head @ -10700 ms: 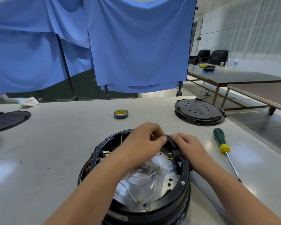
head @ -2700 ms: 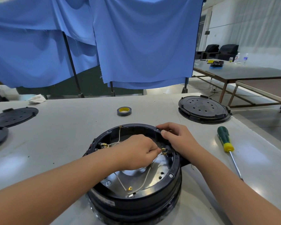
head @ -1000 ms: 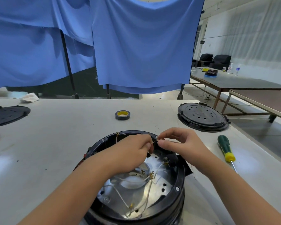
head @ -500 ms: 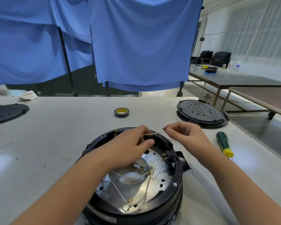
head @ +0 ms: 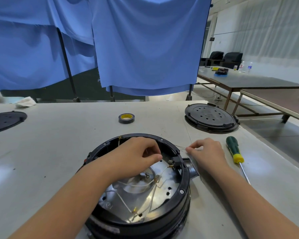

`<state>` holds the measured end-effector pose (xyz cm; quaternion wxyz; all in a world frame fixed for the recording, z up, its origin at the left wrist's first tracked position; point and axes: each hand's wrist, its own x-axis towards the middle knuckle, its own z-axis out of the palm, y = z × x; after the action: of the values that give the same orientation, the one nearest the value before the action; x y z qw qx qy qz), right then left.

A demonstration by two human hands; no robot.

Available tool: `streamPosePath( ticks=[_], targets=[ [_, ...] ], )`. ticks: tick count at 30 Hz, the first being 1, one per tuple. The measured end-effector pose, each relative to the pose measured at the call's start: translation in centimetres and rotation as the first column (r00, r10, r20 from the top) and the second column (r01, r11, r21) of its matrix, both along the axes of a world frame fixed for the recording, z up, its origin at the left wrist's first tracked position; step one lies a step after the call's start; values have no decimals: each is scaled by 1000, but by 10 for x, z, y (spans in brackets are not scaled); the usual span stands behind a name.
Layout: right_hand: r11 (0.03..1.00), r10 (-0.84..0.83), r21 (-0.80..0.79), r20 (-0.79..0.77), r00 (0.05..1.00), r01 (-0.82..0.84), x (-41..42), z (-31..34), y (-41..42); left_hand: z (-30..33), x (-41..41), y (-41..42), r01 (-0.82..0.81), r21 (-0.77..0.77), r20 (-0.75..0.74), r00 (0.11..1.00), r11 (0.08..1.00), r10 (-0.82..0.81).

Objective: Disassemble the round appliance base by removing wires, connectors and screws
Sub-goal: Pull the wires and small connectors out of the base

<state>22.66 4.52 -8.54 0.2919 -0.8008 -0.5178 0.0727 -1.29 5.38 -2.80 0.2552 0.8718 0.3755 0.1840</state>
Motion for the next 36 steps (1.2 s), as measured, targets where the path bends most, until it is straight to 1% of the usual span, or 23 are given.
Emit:
streamPosePath(
  ticks=[2, 4, 5, 7, 9, 10, 12, 16, 20, 26, 28, 33, 35, 36],
  targets=[
    [999, 22, 42, -15, 1000, -21, -2, 3, -1, 0, 1, 0, 9, 6, -10, 1000, 1000, -9],
    [983, 125, 152, -146, 981, -102, -8, 10, -3, -1, 2, -2, 28, -1, -13, 1000, 1000, -28],
    [967, 198, 208, -239, 951, -149, -13, 16, -5, -1, 2, -2, 40, -10, -5, 999, 999, -40],
    [930, 342, 271, -400, 850, -247, -28, 30, -10, -1, 5, -3, 66, -31, 17, 998, 997, -65],
    [891, 453, 279, -478, 752, -359, -44, 38, -14, 1, 8, -5, 94, -68, 34, 995, 993, -91],
    [870, 492, 266, -487, 722, -414, -51, 38, -15, 2, 11, -7, 107, -85, 33, 994, 991, -105],
    [846, 529, 223, -464, 711, -484, -61, 38, -18, 3, 15, -9, 133, -85, 10, 991, 987, -133],
    [840, 538, 210, -443, 717, -501, -62, 40, -21, 2, 19, -11, 103, 31, -83, 992, 994, -100],
    [827, 558, 201, -400, 727, -524, -60, 39, -20, 2, 21, -14, 75, 100, -126, 990, 992, -62],
    [820, 568, 187, -378, 731, -541, -59, 39, -18, 4, 23, -18, 137, 259, -230, 970, 956, -77],
    [820, 568, 180, -371, 735, -543, -58, 39, -18, 4, 23, -17, 138, 258, -240, 968, 956, -75],
    [826, 558, 170, -376, 740, -537, -58, 39, -17, 0, 23, -16, 105, 156, -231, 971, 982, -67],
    [829, 552, 157, -380, 742, -536, -58, 39, -17, -3, 18, -16, 80, 152, -267, 963, 985, -37],
    [830, 551, 150, -376, 745, -537, -58, 40, -17, -3, 16, -16, 55, 148, -249, 968, 987, -17]
  ],
)
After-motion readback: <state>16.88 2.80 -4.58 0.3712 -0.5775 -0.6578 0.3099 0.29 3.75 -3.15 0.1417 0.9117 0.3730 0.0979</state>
